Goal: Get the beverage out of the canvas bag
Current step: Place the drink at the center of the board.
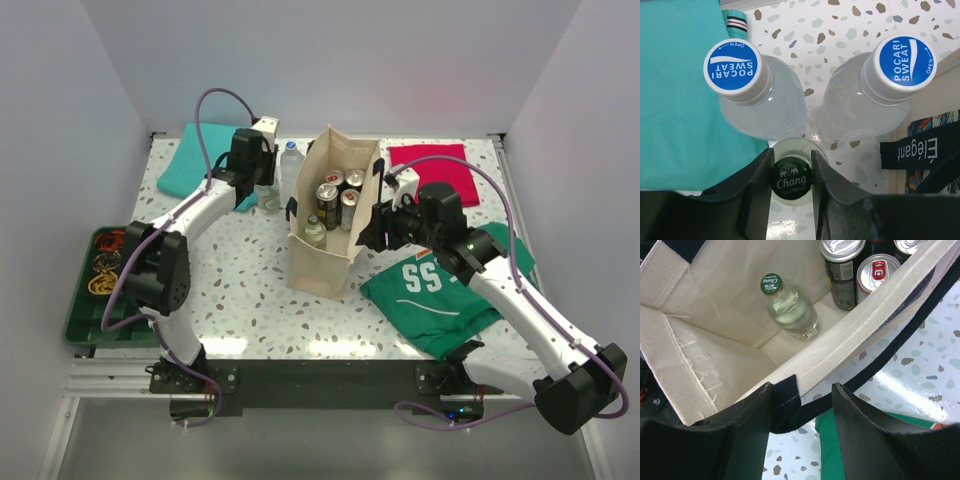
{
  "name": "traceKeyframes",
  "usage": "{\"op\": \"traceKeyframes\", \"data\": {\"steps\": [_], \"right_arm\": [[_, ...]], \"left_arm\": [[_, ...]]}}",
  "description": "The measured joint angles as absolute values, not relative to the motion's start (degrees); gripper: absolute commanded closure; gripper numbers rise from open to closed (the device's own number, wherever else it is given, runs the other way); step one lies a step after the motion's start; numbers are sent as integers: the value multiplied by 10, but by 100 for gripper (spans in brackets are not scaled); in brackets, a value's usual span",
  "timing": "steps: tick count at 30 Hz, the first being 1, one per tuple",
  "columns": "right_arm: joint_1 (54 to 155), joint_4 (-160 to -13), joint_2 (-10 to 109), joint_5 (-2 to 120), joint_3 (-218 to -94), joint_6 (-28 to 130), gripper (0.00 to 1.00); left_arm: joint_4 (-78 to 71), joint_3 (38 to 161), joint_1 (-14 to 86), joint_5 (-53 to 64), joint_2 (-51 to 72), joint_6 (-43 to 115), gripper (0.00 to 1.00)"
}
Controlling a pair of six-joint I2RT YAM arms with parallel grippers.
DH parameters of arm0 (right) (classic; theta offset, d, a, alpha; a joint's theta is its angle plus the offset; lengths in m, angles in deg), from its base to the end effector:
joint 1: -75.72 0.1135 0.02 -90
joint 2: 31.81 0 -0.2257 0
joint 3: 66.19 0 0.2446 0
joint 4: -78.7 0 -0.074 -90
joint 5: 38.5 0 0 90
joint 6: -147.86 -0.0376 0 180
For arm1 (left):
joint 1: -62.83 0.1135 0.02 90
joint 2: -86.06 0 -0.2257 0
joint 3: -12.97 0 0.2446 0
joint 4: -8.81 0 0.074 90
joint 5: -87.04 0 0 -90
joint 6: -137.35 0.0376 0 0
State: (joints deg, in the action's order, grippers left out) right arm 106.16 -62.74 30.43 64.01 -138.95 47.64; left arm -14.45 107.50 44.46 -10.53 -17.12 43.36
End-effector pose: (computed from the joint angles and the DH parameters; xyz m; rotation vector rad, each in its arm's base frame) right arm 0.2141 0.1352 0.3058 -0.5070 2.0526 0.6569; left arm 0.3885 -0.1238 0.2377 0.1883 2.1153 -0.0908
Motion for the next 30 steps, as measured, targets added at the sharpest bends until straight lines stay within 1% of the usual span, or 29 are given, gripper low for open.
{"op": "traceKeyframes", "data": {"steps": [1,2,5,7,10,13,17,21,23,30], "right_arm": [[1062,-627,304,640,-1390,476,45],[1062,-627,304,640,-1390,476,44],[1062,-627,304,640,-1390,476,44],[1062,-627,304,640,-1390,477,44],[1062,-627,304,640,-1390,477,44],[1062,-628,304,640,-1390,476,44],[1062,-627,304,640,-1390,476,44],[1062,-627,304,640,-1390,476,44],[1062,-627,304,640,-1390,476,43],[1062,-628,304,640,-1390,476,43]], "left_arm": [[-144,1075,445,-107,-171,433,71],[-144,1075,445,-109,-171,433,65],[-145,1075,445,-117,-171,433,61],[-145,1075,445,-124,-171,433,60],[-145,1073,445,-141,-170,435,51],[-136,1070,447,-153,-163,435,46],[-130,1070,448,-161,-153,435,37],[-124,1070,449,-167,-148,434,34],[-125,1070,449,-167,-145,434,29],[-154,1073,449,-149,-96,435,25]]}}
